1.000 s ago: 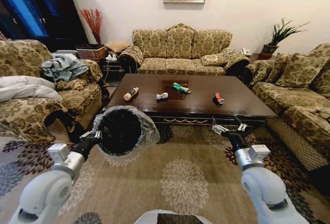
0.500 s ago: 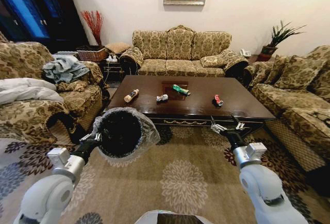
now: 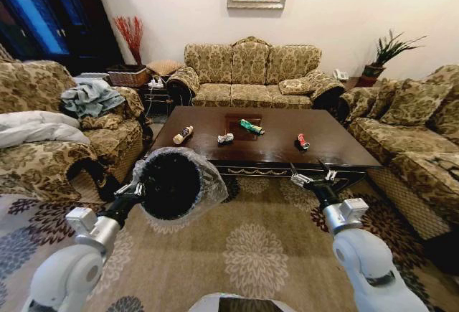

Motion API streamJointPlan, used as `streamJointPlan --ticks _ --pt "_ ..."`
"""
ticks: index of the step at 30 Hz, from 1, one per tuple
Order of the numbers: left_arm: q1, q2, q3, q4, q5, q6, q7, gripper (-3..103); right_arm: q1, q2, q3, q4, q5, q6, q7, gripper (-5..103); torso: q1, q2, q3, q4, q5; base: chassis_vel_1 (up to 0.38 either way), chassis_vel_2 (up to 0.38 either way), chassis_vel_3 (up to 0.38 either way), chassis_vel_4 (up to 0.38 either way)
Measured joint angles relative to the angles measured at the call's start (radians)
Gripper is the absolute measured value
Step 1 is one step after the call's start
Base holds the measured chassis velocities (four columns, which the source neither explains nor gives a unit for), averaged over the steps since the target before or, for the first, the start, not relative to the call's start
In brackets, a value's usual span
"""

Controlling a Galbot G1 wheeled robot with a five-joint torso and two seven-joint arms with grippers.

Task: Move to the front of the table and place the trash on the table into the trash bin.

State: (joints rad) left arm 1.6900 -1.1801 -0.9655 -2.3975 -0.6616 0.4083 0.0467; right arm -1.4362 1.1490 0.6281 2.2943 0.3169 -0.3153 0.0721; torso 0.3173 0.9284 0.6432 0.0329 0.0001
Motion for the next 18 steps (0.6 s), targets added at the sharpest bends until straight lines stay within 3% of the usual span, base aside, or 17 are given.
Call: streamJointPlan --ticks 10,18 --pt "0.005 -0.003 0.0 -0.015 0.0 0.006 0.005 2 -0.03 0.01 -0.022 0.022 -0.027 -0.004 -0.004 100 -0.002 -0.004 -0.003 0.0 0.0001 0.113 0.114 -0.108 -0.128" --pt "0.008 -0.008 0.005 -0.024 0.0 0.001 -0.004 2 -0.032 0.02 -0.035 0.025 -0.036 -0.002 -0.01 100 -0.003 -0.007 -0.004 0.0001 -0.0004 0.236 0.258 -0.242 -0.259"
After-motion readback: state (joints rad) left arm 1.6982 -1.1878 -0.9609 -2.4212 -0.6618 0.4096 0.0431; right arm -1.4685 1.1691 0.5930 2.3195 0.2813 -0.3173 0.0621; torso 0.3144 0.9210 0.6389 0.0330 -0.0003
